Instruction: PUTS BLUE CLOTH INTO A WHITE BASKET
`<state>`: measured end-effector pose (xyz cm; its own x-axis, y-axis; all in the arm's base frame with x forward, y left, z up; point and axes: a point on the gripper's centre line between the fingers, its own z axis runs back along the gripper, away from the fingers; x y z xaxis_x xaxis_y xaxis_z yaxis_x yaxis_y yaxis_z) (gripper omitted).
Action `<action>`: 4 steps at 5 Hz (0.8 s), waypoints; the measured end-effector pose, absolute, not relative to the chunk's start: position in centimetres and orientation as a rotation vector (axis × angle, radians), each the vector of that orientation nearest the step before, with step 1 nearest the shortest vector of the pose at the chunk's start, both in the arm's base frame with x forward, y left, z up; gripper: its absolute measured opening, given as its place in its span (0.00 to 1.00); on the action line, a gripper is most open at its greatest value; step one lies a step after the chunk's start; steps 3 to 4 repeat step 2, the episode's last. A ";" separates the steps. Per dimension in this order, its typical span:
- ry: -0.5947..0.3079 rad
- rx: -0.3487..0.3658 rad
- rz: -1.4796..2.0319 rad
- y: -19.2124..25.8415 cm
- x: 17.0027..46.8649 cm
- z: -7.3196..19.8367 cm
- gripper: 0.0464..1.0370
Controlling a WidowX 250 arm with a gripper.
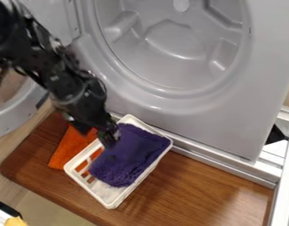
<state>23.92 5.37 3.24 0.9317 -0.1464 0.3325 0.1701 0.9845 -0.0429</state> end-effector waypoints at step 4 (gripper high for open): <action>-0.364 -0.057 -0.174 5.6 24.0 5.5 0.96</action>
